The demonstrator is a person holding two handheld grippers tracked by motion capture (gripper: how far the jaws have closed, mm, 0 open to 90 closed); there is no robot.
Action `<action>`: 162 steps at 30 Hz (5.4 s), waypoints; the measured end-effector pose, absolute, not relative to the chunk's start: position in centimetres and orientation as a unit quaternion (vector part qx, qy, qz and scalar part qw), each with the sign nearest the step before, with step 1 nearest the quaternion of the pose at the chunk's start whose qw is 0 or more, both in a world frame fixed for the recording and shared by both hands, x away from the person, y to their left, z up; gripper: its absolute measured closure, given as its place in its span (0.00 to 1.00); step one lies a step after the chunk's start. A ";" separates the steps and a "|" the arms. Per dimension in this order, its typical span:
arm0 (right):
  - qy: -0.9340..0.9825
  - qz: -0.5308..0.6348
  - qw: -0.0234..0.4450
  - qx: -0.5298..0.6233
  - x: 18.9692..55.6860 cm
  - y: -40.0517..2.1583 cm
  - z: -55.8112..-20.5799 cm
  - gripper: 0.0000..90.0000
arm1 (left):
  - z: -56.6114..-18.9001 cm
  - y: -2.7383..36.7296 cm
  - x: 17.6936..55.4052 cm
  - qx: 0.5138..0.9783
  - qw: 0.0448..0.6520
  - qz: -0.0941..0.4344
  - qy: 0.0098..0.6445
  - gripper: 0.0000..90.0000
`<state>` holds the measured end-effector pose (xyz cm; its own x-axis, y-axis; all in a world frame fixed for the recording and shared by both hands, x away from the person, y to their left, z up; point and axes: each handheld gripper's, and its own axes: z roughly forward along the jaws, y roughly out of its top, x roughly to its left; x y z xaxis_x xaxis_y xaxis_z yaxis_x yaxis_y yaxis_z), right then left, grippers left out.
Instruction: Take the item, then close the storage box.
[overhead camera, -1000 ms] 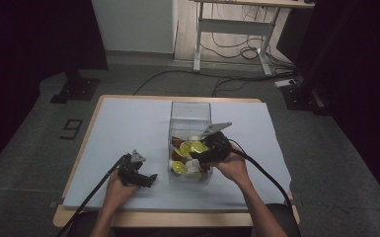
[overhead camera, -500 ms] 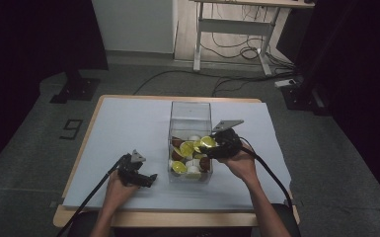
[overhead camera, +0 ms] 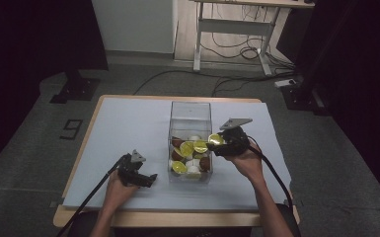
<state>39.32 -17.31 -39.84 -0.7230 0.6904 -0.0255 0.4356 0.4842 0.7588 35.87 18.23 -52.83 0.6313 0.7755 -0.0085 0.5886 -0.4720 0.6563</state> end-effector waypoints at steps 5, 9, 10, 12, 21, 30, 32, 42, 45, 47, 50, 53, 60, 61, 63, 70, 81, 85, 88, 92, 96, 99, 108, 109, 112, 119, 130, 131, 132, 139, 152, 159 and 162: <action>0.842 0.379 0.175 0.342 39.5 -17.9 -39.9 0.42 | -52.8 18.2 35.9 0.845 0.318 0.147 0.403 0.00; 0.838 0.377 0.178 0.351 39.7 -18.7 -39.9 0.42 | -52.8 18.2 35.9 0.845 0.318 0.147 0.404 0.00; 0.837 0.376 0.180 0.353 39.7 -18.9 -40.0 0.42 | -52.8 18.2 35.9 0.845 0.318 0.147 0.404 0.00; 0.834 0.376 0.183 0.359 39.9 -19.3 -40.0 0.42 | -52.8 18.2 35.9 0.845 0.318 0.147 0.404 0.00; 0.826 0.378 0.188 0.375 40.3 -20.8 -40.4 0.42 | -52.8 18.2 35.9 0.845 0.318 0.147 0.404 0.00; 0.826 0.364 0.202 0.380 40.8 -21.5 -41.6 0.42 | -52.8 18.2 35.9 0.845 0.318 0.147 0.404 0.00; 0.826 0.361 0.203 0.381 41.0 -21.6 -42.1 0.42 | -52.8 18.2 35.9 0.845 0.318 0.147 0.404 0.00; 0.831 0.349 0.199 0.384 41.4 -21.5 -43.9 0.42 | -52.8 18.2 35.9 0.845 0.318 0.147 0.404 0.00; 0.834 0.345 0.197 0.384 41.5 -21.4 -44.4 0.42 | -52.8 18.2 35.9 0.845 0.318 0.147 0.404 0.00; 0.835 0.343 0.196 0.384 41.5 -21.3 -44.7 0.42 | -52.8 18.2 35.9 0.845 0.318 0.147 0.404 0.00; 0.838 0.338 0.190 0.384 41.5 -21.2 -45.2 0.42 | -52.8 18.2 35.9 0.845 0.318 0.147 0.404 0.00; 0.840 0.332 0.189 0.385 41.5 -21.0 -45.6 0.42 | -52.8 18.2 35.9 0.845 0.319 0.147 0.404 0.00; 0.846 0.321 0.183 0.385 41.7 -21.0 -46.8 0.42 | -52.8 18.2 35.9 0.845 0.318 0.147 0.404 0.00; 0.846 0.319 0.180 0.386 41.8 -21.0 -47.0 0.42 | -52.8 18.2 35.9 0.845 0.318 0.147 0.404 0.00; 0.850 0.309 0.174 0.389 41.9 -21.1 -47.6 0.42 | -52.8 18.2 35.9 0.845 0.318 0.147 0.404 0.00; 0.859 0.285 0.172 0.388 42.3 -20.8 -48.6 0.42 | -52.8 18.2 35.9 0.845 0.318 0.147 0.404 0.00; 0.870 0.255 0.168 0.387 42.5 -20.6 -49.6 0.41 | -52.8 18.2 35.9 0.845 0.318 0.148 0.404 0.00; 0.863 0.270 0.157 0.397 42.7 -21.2 -50.0 0.39 | -52.8 18.2 35.9 0.845 0.318 0.148 0.403 0.00; 0.856 0.275 0.149 0.411 42.8 -21.8 -50.1 0.33 | -52.8 18.2 35.9 0.845 0.318 0.148 0.404 0.00; 0.847 0.293 0.144 0.419 42.8 -22.3 -49.8 0.27 | -52.8 18.2 35.9 0.845 0.318 0.148 0.404 0.00; 0.842 0.306 0.152 0.417 42.7 -22.6 -49.2 0.22 | -52.8 18.2 35.9 0.845 0.318 0.148 0.404 0.00; 0.837 0.318 0.156 0.418 42.4 -22.8 -48.6 0.22 | -52.8 18.2 35.9 0.845 0.318 0.148 0.404 0.00; 0.832 0.329 0.168 0.414 41.1 -23.2 -47.8 0.18 | -52.8 18.2 35.9 0.845 0.318 0.148 0.403 0.00; 0.830 0.334 0.170 0.414 40.8 -23.4 -47.7 0.17 | -52.8 18.2 35.9 0.845 0.318 0.148 0.404 0.00; 0.823 0.343 0.175 0.419 39.9 -24.2 -47.7 0.15 | -52.8 18.2 35.9 0.845 0.318 0.149 0.403 0.00; 0.818 0.345 0.177 0.425 38.8 -24.7 -48.4 0.14 | -52.8 18.2 35.8 0.845 0.317 0.149 0.403 0.00; 0.825 0.325 0.163 0.433 36.9 -24.7 -50.2 0.00 | -52.8 18.2 35.8 0.845 0.317 0.149 0.403 0.00; 0.830 0.314 0.158 0.434 37.0 -24.6 -50.6 0.00 | -52.8 18.2 35.8 0.845 0.317 0.149 0.403 0.00; 0.833 0.308 0.155 0.432 37.0 -24.5 -50.8 0.00 | -52.8 18.2 35.8 0.845 0.317 0.149 0.403 0.00; 0.842 0.279 0.145 0.438 37.5 -24.3 -51.9 0.00 | -52.8 18.2 35.9 0.845 0.318 0.149 0.403 0.00; 0.841 0.278 0.146 0.440 37.3 -24.5 -52.5 0.00 | -52.8 18.2 35.8 0.845 0.317 0.149 0.403 0.00; 0.842 0.276 0.144 0.440 37.4 -24.4 -52.5 0.00 | -52.8 18.2 35.8 0.845 0.317 0.148 0.404 0.00; 0.843 0.273 0.142 0.440 37.4 -24.4 -52.4 0.00 | -52.8 18.2 35.8 0.845 0.318 0.148 0.404 0.00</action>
<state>37.43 -24.40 -52.39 -0.5719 0.8203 0.0005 0.6649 0.4632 0.5860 35.83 18.20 -52.82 0.6299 0.7767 -0.0062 0.5883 -0.4719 0.6566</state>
